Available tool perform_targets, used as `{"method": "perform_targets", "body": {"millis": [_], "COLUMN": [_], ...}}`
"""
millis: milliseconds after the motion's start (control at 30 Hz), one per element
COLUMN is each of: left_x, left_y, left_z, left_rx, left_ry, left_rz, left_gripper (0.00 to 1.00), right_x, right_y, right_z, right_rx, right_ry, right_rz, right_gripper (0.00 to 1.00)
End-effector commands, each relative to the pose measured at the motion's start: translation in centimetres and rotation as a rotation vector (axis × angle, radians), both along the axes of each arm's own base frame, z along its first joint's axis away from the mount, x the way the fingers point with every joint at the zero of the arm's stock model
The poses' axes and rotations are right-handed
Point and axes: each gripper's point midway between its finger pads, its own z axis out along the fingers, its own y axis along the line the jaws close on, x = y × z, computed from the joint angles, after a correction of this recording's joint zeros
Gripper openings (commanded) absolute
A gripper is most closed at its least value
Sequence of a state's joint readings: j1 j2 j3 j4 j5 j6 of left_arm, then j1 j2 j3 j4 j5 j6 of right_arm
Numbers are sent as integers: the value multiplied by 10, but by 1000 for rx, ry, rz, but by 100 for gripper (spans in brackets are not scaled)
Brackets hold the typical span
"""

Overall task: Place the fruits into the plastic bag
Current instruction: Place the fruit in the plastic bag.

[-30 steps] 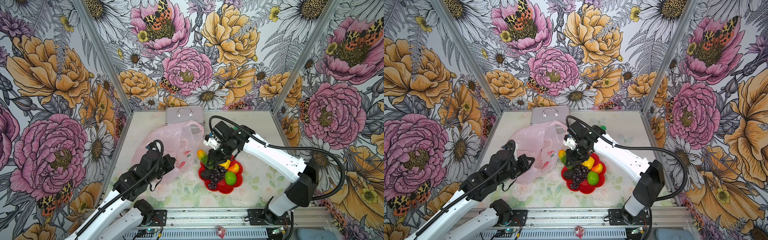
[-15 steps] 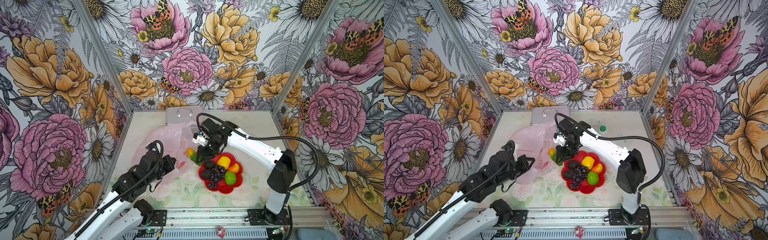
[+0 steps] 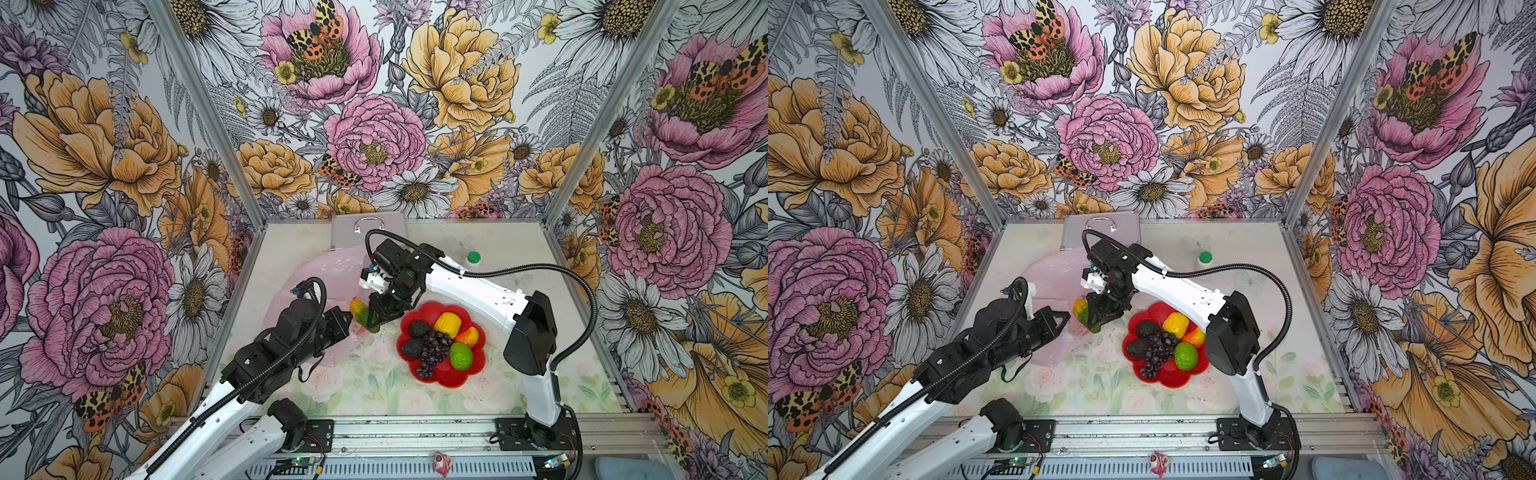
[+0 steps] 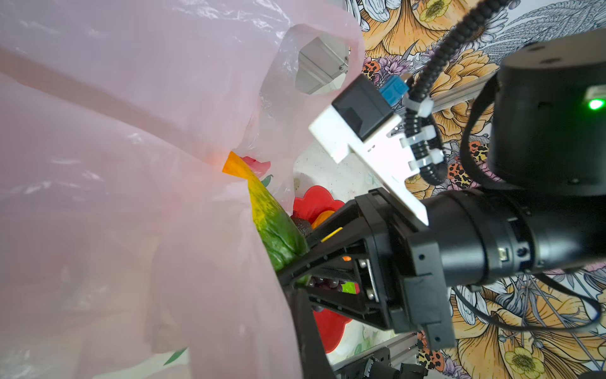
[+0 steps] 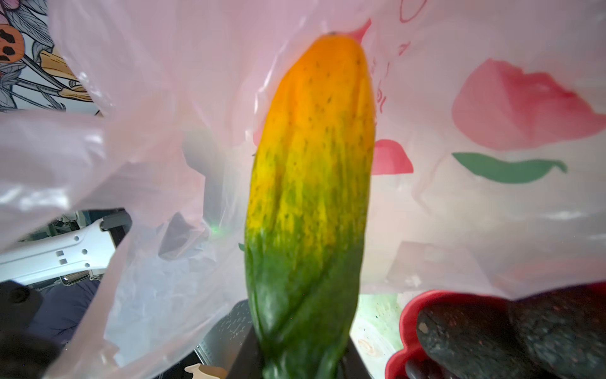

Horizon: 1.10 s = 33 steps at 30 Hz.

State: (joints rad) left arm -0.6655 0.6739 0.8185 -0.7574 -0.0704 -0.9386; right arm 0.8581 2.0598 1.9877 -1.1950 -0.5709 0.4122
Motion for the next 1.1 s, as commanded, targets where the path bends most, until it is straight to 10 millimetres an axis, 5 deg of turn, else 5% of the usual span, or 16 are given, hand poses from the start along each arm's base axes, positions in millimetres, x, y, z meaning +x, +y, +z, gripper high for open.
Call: {"method": "perform_targets", "body": {"millis": [0, 767, 1067], "left_x": [4, 17, 21], "left_y": [-2, -10, -5], "left_z": [17, 19, 21], "left_rx": [-2, -11, -16], "left_ry": [-54, -67, -68], "left_rz": [-11, 1, 6], "left_gripper": [0, 0, 0], "right_x": [6, 55, 62], "right_y": [20, 121, 136], "right_z": [6, -13, -14], "right_rx": [51, 286, 344], "right_ry": [5, 44, 62], "right_rz": [5, -11, -21], "right_gripper": [21, 23, 50]}}
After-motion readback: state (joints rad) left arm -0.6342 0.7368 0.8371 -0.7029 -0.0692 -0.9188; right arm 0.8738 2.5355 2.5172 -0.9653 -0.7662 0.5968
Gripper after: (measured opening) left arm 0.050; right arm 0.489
